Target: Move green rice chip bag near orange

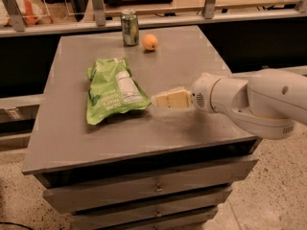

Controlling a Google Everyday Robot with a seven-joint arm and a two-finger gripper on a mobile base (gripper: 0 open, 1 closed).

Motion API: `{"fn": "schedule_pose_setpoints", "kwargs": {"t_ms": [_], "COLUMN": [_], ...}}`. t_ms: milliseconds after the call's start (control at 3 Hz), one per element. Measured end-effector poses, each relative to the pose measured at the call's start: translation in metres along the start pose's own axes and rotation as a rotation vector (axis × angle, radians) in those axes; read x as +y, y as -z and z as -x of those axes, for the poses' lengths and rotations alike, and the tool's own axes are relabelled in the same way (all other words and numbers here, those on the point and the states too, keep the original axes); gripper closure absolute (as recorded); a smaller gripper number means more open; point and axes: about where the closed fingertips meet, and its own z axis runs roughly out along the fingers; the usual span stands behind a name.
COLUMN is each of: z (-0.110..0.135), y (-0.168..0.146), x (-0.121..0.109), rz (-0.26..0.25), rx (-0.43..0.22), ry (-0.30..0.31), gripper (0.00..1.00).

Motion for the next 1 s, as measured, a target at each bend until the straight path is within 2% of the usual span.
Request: {"fn": "schedule_pose_setpoints", "kwargs": {"t_ms": [333,667,1000], "z": [0.01,0.008,0.006], "y": [0.003,0.002,0.005], "x": [-0.007,0.014,0.056], "rz": [0.052,0.196,0.378], "rx": [-0.041,-0.066,-0.093], "ry": [0.04,0.098,0.13], "gripper": [0.0,0.0,0.0]}}
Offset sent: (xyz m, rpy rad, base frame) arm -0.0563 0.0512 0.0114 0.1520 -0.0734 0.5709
